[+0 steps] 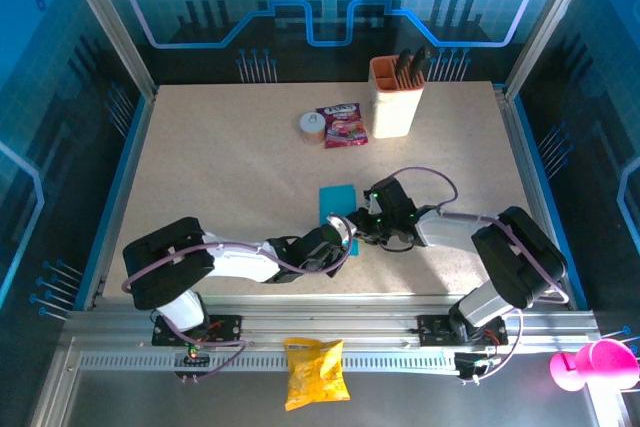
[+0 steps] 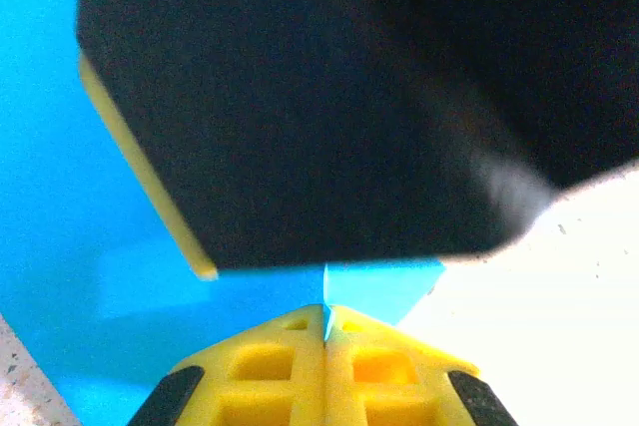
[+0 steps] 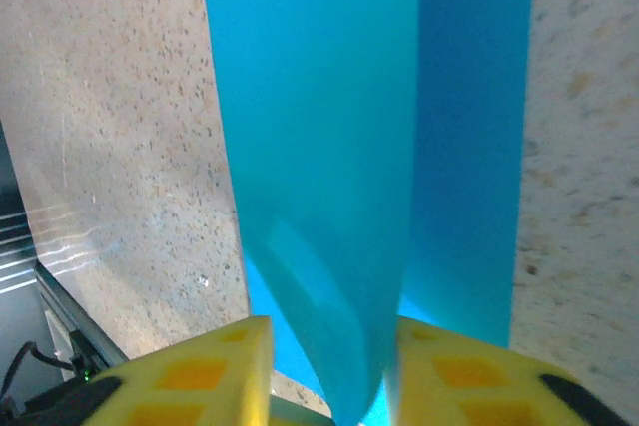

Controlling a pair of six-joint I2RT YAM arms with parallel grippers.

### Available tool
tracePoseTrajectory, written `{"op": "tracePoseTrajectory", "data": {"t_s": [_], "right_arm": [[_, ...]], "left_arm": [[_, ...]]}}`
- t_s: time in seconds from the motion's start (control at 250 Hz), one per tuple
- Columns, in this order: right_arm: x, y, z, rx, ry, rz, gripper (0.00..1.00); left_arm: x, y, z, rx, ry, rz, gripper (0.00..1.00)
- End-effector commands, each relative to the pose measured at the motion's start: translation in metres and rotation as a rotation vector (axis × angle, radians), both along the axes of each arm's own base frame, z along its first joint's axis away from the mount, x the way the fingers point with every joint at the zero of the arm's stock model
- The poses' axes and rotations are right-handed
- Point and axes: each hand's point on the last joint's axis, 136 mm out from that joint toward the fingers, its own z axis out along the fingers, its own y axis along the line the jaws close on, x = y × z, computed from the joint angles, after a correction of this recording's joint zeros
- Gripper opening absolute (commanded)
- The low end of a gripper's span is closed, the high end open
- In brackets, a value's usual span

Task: Fold a paper plane with a square sheet of paper (pick it up from the middle)
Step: Fold the triangle a second time at the center of the table.

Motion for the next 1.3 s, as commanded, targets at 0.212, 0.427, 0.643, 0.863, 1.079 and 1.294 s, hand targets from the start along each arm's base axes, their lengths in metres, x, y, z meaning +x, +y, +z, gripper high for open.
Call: {"op": "tracePoseTrajectory", "data": {"t_s": [0.212,0.427,0.643,0.863,1.079,1.294], "right_arm": [[0.019,-0.039,0.042,-0.028,-0.096,0.007,0.37],[0.034,-0.011,0.049,0.020,-0.097,0.121,0.19],[0.042,0.014,0.021,0.019,-0.036,0.184,0.04],[0.041,0.017,-0.009,0.003,0.019,0.196,0.00],[0.033,0.008,-0.033,-0.024,0.064,0.187,0.00],[0.029,0.002,-0.043,-0.028,0.085,0.174,0.00]], "left_arm": [[-0.016,-0.018,0.024,-0.082,0.068,-0.077,0.00],[-0.020,-0.020,0.026,-0.077,0.098,-0.091,0.00],[-0.020,-0.022,0.027,-0.058,0.101,-0.105,0.00],[-0.017,-0.027,0.026,-0.026,0.097,-0.134,0.00],[-0.008,-0.025,0.022,0.002,0.103,-0.142,0.04],[-0.001,-0.016,0.018,0.009,0.119,-0.134,0.05]]}}
